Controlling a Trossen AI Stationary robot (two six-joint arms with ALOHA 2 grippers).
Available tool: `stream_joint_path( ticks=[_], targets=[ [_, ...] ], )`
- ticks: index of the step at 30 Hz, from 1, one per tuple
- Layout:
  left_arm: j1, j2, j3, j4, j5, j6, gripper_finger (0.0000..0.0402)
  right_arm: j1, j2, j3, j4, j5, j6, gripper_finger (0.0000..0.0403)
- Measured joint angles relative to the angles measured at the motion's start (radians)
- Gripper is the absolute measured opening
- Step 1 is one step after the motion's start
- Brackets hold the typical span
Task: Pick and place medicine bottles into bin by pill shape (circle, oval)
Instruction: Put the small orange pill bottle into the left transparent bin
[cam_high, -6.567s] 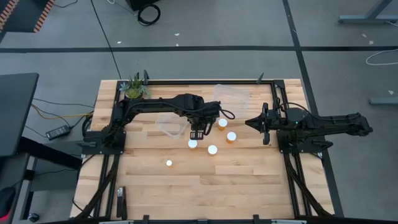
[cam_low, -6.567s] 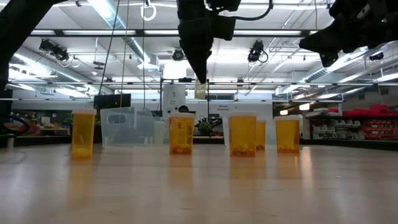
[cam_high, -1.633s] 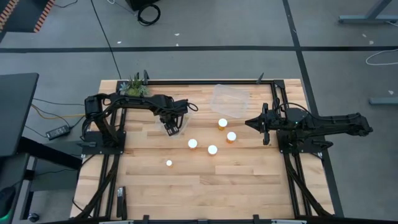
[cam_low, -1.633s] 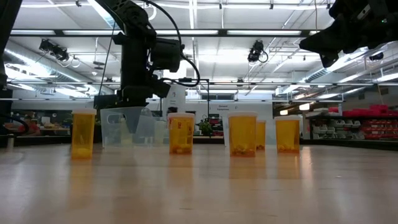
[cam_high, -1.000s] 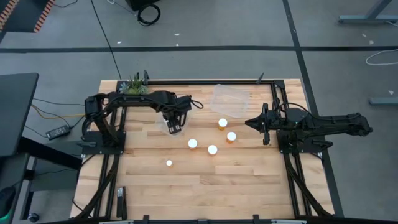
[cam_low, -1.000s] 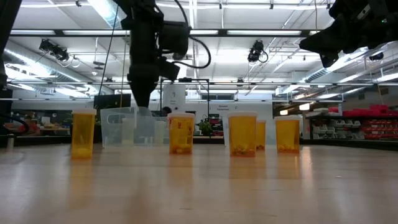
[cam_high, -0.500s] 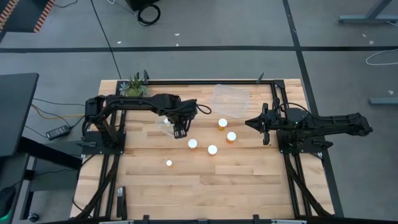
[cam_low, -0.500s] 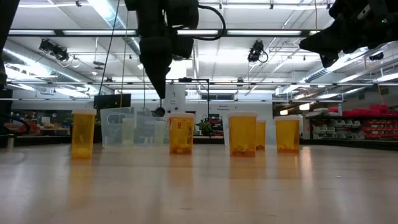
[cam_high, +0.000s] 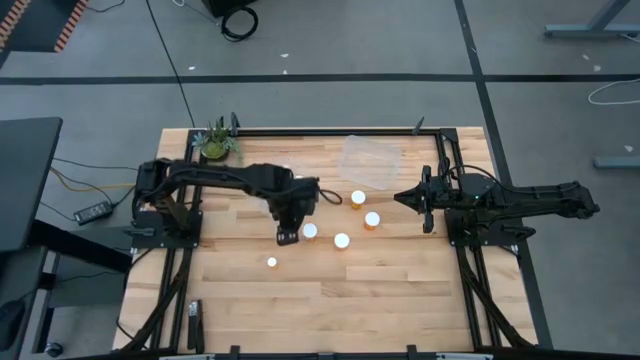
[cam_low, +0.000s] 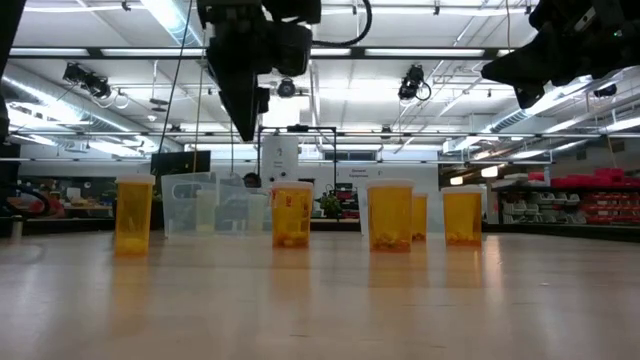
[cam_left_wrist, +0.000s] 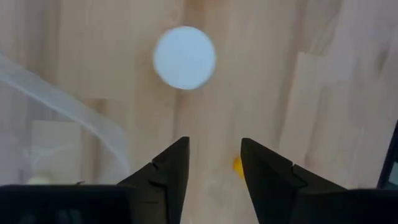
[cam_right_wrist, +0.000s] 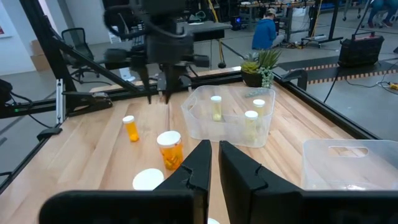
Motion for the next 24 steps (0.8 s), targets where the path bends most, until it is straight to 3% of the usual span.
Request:
stream_joint_path(
  ticks=[4, 11, 19, 24],
  targets=[
    [-0.074, 0.0, 0.0, 0.002, -0.033, -0.048, 0.0141, 0.0, 0.0, 0.0, 0.0, 0.0, 0.0, 0.0037],
    [-0.192, 0.002, 0.0, -0.023, -0.195, -0.148, 0.0148, 0.0, 0.0, 0.0, 0.0, 0.0, 0.0, 0.0037],
    [-0.266, 0.012, -0.011, -0.064, -0.212, -0.235, 0.0193, 0.0, 0.0, 0.0, 0.0, 0.0, 0.0, 0.0037],
    [-0.268, 0.012, -0.058, -0.059, -0.215, -0.241, 0.02, 0.0, 0.0, 0.0, 0.0, 0.0, 0.0, 0.0037]
  ],
)
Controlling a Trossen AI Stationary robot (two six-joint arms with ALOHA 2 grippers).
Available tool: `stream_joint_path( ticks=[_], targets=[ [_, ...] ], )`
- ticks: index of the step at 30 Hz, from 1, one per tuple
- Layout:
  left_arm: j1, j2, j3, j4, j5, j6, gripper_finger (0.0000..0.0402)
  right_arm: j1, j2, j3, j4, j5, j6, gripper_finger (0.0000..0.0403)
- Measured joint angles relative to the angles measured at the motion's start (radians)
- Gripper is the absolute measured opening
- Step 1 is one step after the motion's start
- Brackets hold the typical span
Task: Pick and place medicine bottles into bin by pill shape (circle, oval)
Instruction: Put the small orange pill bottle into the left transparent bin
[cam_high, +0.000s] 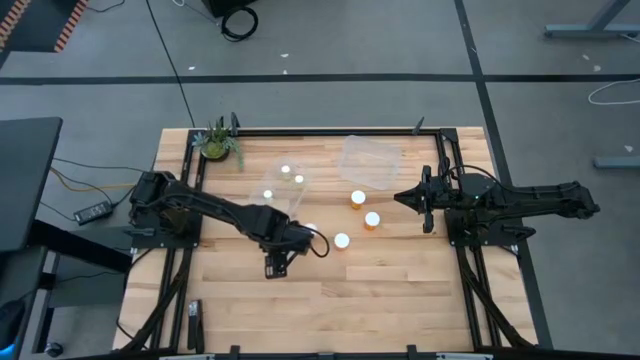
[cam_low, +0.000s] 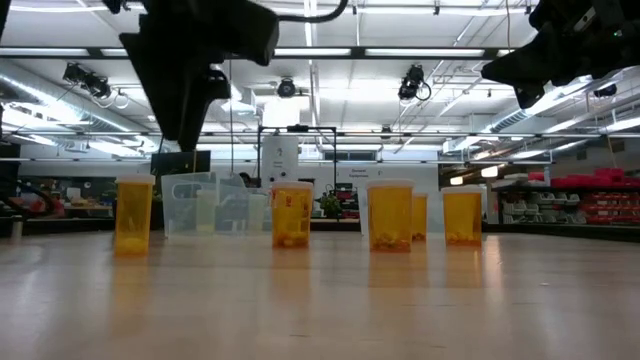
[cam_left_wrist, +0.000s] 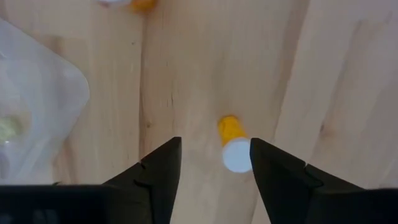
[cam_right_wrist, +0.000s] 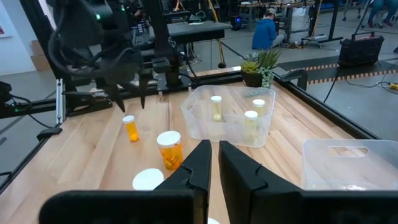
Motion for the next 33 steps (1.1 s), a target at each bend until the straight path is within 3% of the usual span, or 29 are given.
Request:
stream_joint_path(
  ticks=[8, 20, 33],
  targets=[
    [-0.004, 0.0, -0.052, 0.017, 0.0, -0.063, 0.0196, 0.0, 0.0, 0.0, 0.0, 0.0, 0.0, 0.0037],
    [-0.068, 0.004, -0.052, 0.051, -0.001, -0.11, 0.0246, 0.0, 0.0, 0.0, 0.0, 0.0, 0.0, 0.0037],
    [-0.101, 0.004, -0.052, 0.064, -0.052, -0.127, 0.0234, 0.0, 0.0, 0.0, 0.0, 0.0, 0.0, 0.0037]
  ],
)
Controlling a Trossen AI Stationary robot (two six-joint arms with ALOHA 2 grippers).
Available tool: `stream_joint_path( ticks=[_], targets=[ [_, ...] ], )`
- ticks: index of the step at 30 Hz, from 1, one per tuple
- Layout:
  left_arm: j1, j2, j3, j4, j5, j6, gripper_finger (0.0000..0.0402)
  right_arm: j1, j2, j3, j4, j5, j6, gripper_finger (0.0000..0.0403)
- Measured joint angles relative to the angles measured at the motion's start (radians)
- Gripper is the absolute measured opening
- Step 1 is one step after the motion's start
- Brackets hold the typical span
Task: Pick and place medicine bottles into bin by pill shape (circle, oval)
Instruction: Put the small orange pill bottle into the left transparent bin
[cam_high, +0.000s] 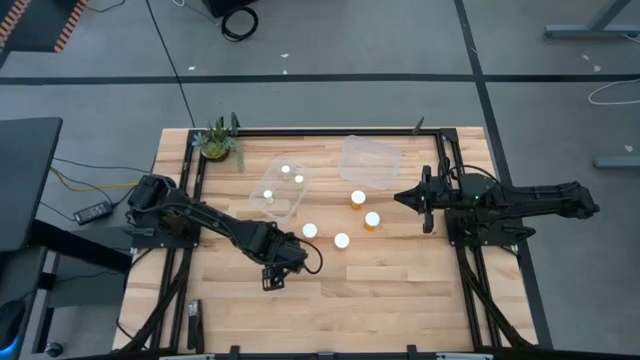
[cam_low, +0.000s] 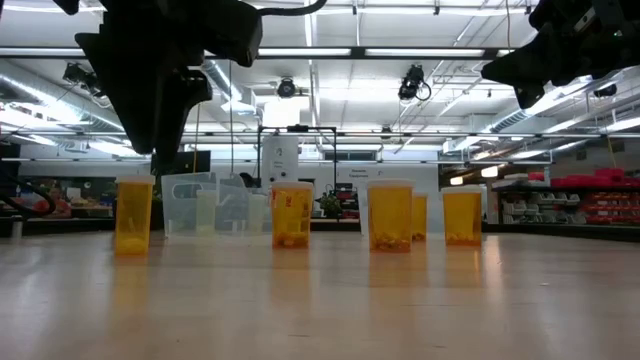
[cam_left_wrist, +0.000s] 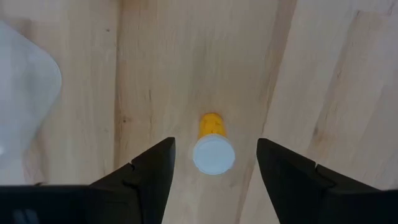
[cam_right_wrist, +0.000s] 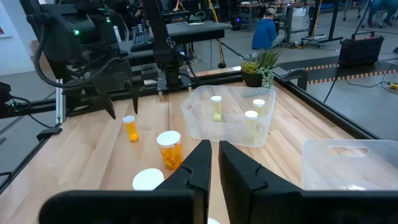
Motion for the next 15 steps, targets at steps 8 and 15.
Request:
stream_joint_path(
  ticks=[8, 15],
  targets=[
    [0.0, 0.0, 0.0, 0.108, -0.039, 0.096, 0.0215, 0.0, 0.0, 0.0, 0.0, 0.0, 0.0, 0.0037],
    [-0.026, 0.0, -0.036, 0.166, -0.07, 0.146, 0.0184, 0.0, 0.0, 0.0, 0.0, 0.0, 0.0, 0.0037]
  ],
)
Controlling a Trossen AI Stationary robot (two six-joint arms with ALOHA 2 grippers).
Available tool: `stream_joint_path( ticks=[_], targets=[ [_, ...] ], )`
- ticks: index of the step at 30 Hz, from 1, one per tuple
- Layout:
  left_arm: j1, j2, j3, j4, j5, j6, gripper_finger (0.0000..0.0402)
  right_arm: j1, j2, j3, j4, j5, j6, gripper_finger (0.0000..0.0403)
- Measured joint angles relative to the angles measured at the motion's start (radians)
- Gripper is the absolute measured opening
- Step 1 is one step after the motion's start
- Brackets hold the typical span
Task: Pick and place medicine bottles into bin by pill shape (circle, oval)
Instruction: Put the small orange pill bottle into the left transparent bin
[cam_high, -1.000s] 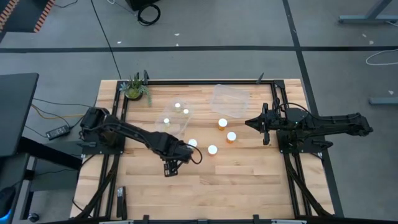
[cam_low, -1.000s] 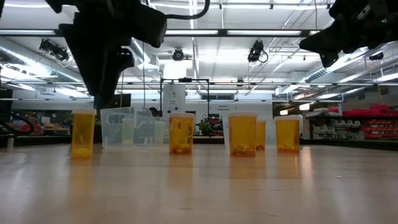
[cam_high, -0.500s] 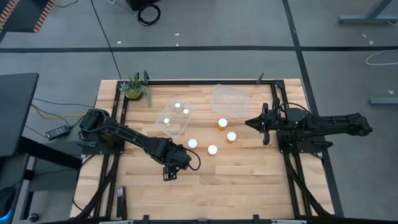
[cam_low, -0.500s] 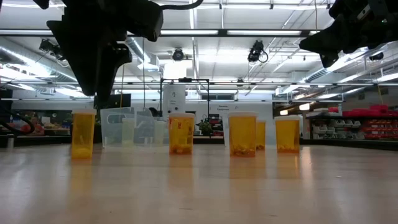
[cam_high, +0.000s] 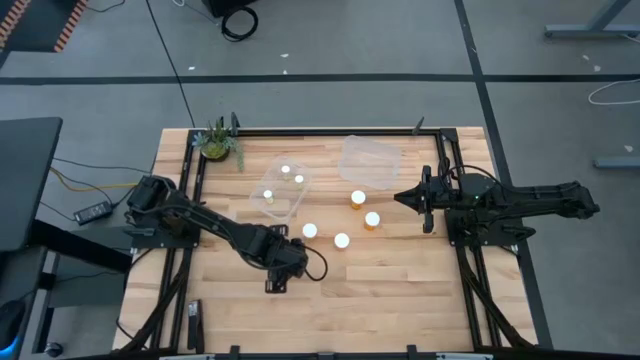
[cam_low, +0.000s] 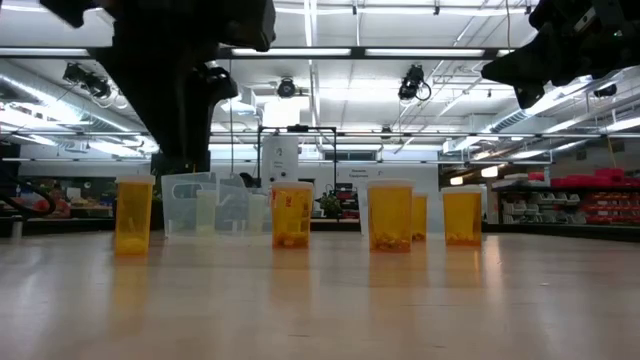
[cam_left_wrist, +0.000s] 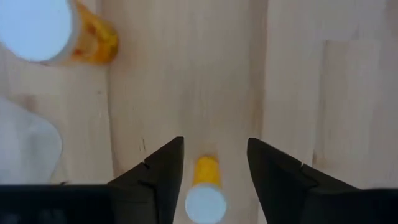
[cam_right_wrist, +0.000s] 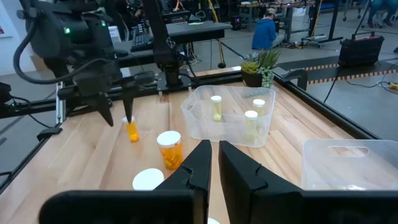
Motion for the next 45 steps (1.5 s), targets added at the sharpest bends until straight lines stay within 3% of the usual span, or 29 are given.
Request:
stream_joint_path(
  ticks=[7, 17, 22, 35, 45],
  targets=[
    [0.003, -0.01, -0.084, 0.13, -0.013, 0.087, 0.0155, 0.0, 0.0, 0.0, 0.0, 0.0, 0.0, 0.0037],
    [0.004, -0.142, -0.202, 0.267, -0.028, 0.043, 0.0126, 0.0, 0.0, 0.0, -0.004, 0.0, 0.0, 0.0037],
    [-0.007, -0.193, -0.278, 0.276, -0.032, -0.024, 0.0143, 0.0, 0.0, 0.0, -0.006, 0.0, 0.0, 0.0037],
    [-0.022, -0.204, -0.288, 0.207, -0.032, -0.115, 0.021, 0.0, 0.0, 0.0, -0.006, 0.0, 0.0, 0.0037],
    [-0.04, -0.204, -0.288, 0.195, -0.032, -0.141, 0.0205, 0.0, 0.0, 0.0, -0.006, 0.0, 0.0, 0.0037]
  ],
)
